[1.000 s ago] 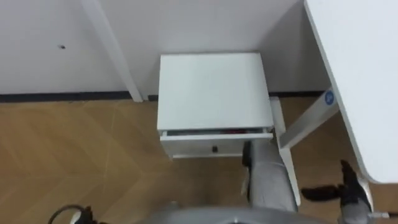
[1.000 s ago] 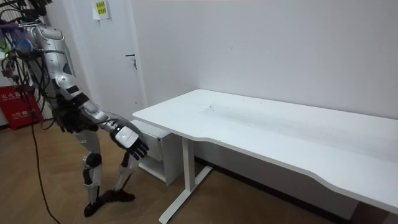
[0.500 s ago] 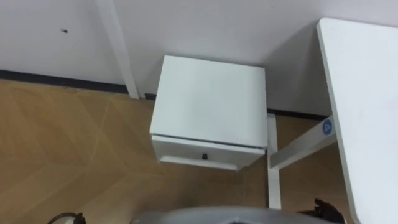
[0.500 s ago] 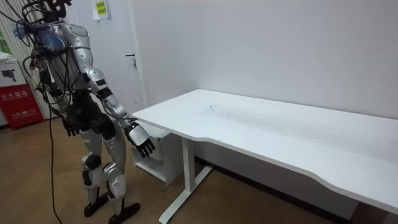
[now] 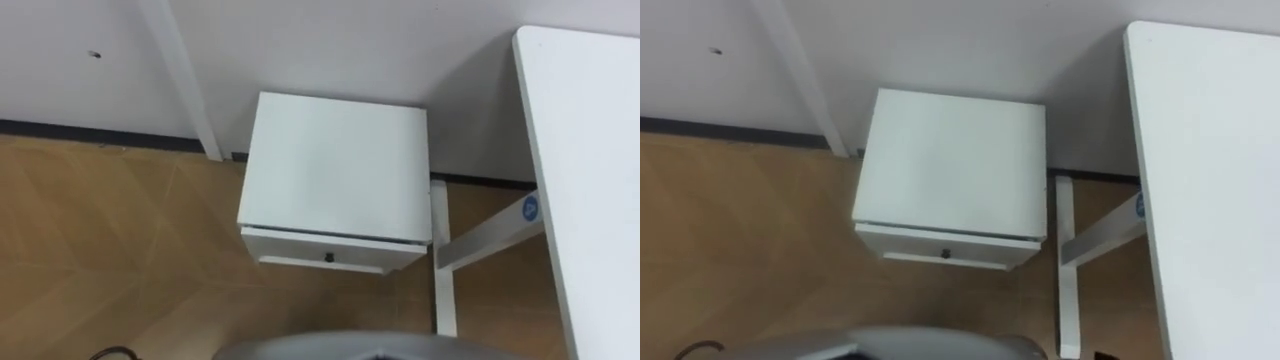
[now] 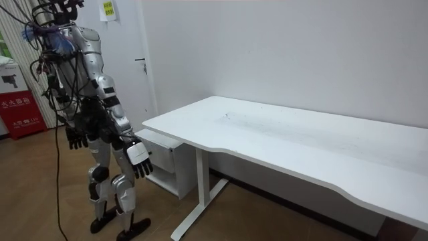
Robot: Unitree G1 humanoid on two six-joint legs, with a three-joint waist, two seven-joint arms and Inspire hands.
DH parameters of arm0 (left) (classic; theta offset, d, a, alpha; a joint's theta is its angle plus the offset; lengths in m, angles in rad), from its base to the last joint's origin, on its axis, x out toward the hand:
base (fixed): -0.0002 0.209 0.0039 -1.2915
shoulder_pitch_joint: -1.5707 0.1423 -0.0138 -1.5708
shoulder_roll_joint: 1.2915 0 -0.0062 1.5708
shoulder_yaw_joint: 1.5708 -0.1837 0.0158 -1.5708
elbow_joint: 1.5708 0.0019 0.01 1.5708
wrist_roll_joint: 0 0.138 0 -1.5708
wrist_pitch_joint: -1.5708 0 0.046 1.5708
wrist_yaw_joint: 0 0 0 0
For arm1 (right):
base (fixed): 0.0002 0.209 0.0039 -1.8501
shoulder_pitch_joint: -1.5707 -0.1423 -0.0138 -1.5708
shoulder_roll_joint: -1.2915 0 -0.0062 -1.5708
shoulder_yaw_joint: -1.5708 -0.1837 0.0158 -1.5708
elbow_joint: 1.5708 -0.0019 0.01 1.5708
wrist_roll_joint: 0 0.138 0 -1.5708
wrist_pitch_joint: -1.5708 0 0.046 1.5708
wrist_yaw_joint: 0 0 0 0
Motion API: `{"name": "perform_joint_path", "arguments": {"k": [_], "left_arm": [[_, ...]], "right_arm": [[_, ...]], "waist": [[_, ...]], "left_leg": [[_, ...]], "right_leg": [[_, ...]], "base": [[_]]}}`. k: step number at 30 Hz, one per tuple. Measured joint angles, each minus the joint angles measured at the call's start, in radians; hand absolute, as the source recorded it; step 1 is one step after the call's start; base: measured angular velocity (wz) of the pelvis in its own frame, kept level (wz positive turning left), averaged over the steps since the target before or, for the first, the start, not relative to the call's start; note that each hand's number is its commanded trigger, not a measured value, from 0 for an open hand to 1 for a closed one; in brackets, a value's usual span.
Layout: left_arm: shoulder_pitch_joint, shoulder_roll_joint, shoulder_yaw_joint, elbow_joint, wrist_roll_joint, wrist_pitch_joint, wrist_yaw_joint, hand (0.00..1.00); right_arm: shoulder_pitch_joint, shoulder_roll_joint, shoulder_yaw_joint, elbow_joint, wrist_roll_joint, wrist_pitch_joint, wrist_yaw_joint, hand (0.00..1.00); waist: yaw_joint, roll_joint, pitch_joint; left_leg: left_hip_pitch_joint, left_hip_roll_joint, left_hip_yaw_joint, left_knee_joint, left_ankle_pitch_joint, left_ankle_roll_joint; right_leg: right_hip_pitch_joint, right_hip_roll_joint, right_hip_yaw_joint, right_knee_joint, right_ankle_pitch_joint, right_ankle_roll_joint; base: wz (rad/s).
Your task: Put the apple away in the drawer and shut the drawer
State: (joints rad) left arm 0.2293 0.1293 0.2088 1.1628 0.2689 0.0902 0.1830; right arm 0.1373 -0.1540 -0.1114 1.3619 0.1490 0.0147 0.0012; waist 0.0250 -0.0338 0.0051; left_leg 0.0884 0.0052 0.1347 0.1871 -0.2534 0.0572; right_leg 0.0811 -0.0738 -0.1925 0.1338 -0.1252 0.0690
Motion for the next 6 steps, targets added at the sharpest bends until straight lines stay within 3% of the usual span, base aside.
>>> {"name": "perform_joint_path", "arguments": {"k": [6], "left_arm": [[0.002, -0.002, 0.005, 0.0, 0.008, 0.024, -0.02, 0.0]], "right_arm": [[0.001, 0.0, 0.0, 0.0, 0.031, 0.02, -0.003, 0.0]], "waist": [[0.002, 0.006, 0.0015]], "left_leg": [[0.008, 0.0, 0.002, -0.007, 0.0, -0.003]], "right_leg": [[0.005, 0.002, 0.007, 0.002, 0.0, 0.0]], "base": [[-0.04]]}}
